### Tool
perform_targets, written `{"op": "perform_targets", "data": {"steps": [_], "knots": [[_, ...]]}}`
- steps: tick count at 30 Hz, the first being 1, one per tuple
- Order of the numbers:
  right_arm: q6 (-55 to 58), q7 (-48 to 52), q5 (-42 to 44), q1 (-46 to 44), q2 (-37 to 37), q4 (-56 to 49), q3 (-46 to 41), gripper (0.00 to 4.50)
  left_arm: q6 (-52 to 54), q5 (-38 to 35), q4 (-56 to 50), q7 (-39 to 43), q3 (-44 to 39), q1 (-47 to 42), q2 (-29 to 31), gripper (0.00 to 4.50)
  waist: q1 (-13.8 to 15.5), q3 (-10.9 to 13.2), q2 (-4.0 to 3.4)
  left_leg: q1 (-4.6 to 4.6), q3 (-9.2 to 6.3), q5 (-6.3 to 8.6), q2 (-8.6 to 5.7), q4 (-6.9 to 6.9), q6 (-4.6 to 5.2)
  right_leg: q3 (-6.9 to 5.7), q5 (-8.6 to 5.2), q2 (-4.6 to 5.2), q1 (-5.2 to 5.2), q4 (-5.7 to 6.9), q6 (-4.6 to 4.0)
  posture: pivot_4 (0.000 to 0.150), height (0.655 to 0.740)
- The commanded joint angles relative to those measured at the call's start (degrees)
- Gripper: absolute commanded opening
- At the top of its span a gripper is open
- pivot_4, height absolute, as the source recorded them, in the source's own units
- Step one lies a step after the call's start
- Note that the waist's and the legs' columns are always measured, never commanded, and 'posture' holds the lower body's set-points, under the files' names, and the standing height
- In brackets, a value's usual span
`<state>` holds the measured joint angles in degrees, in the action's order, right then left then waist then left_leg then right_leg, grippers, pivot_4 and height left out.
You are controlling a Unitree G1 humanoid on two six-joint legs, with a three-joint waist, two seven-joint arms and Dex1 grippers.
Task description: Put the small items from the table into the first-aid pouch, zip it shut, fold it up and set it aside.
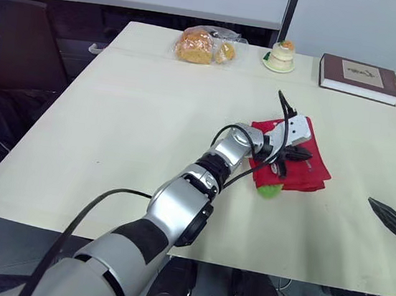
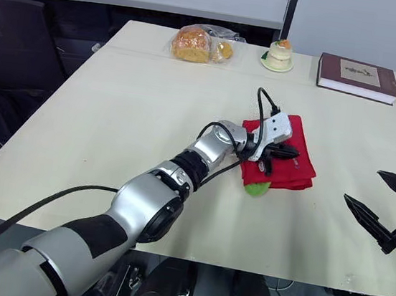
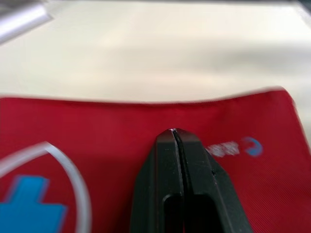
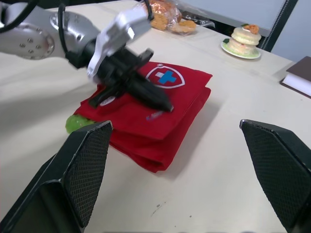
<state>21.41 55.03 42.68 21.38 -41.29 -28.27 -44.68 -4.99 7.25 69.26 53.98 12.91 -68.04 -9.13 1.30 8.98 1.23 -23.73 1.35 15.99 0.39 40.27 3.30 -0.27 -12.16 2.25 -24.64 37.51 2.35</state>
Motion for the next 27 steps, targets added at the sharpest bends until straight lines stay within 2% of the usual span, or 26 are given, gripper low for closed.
{"op": "perform_targets", "data": {"steps": [1, 6, 9, 11, 16, 19, 22, 27], "knots": [[-1.6, -0.3, -0.2, 0.2, -0.2, -1.0, -1.2, 4.50, -1.9, 5.3, 2.5, 1.1, 5.6, 3.4, -2.8, 0.03, 0.0, 0.0, 0.00, 0.02, 0.00, 0.00, 0.00, 0.00, 0.00, 0.00, 0.00, 0.00, 0.02, 0.00, 0.00, 0.150, 0.7289], [-1.8, -0.3, -0.3, 0.7, -0.3, -0.9, -1.9, 4.50, -3.6, 9.6, 3.7, 0.9, 10.6, 6.0, -4.5, 0.03, 0.0, -0.1, 0.00, 0.04, -0.01, 0.00, 0.01, 0.00, 0.00, 0.00, 0.00, 0.00, 0.05, 0.00, 0.00, 0.150, 0.7289], [-2.0, -0.7, -0.4, 1.2, 0.1, -1.5, -1.8, 4.50, -4.6, 8.6, 2.7, 2.7, 10.6, 6.6, -5.5, 0.03, 0.0, -0.1, -0.02, 0.05, -0.01, 0.01, 0.01, 0.00, 0.01, 0.00, -0.01, 0.00, 0.07, -0.01, -0.01, 0.150, 0.7289], [-2.1, -0.9, -0.4, 1.5, 0.4, -1.7, -1.7, 4.50, -5.3, 6.5, 1.5, 4.9, 9.4, 6.7, -6.2, 0.03, 0.0, -0.1, -0.04, 0.05, -0.01, 0.01, 0.01, 0.00, 0.01, 0.00, -0.01, 0.00, 0.07, -0.01, -0.01, 0.150, 0.7289], [-2.7, -1.2, -0.5, 1.8, 0.9, -1.7, -1.4, 4.50, -3.3, -3.8, -3.2, 14.4, 2.5, 5.5, -8.1, 0.03, -0.2, -0.1, -0.07, 0.02, -0.01, 0.01, 0.02, 0.00, 0.01, -0.01, -0.12, 0.00, 0.04, 0.00, -0.20, 0.150, 0.7289], [-2.8, -1.4, -0.6, 1.8, 1.0, -1.8, -1.1, 4.50, -1.4, -8.0, -4.1, 14.4, -0.7, 3.2, -8.3, 0.03, -0.3, -0.1, -0.09, -0.01, -0.01, 0.01, 0.02, 0.00, 0.01, -0.01, -0.12, 0.00, 0.00, 0.00, -0.21, 0.150, 0.7289], [-2.8, -1.6, -0.6, 1.6, 0.9, -1.7, -0.8, 4.50, -1.3, -10.5, -2.2, 7.3, -4.9, -0.6, -8.2, 0.03, -0.3, -0.1, -0.08, -0.01, -0.01, 0.01, 0.02, 0.00, 0.02, -0.01, -0.01, 0.00, 0.00, 0.01, 0.00, 0.150, 0.7289], [-2.9, -1.9, -0.6, 1.6, 0.9, -1.9, -0.8, 4.50, 0.3, -13.9, 3.4, -10.4, -13.1, -7.8, -6.4, 0.03, -0.2, 0.0, -0.04, -0.03, -0.02, 0.01, 0.01, 0.00, 0.01, -0.01, -0.03, 0.00, -0.02, 0.00, 0.06, 0.150, 0.7289]]}}
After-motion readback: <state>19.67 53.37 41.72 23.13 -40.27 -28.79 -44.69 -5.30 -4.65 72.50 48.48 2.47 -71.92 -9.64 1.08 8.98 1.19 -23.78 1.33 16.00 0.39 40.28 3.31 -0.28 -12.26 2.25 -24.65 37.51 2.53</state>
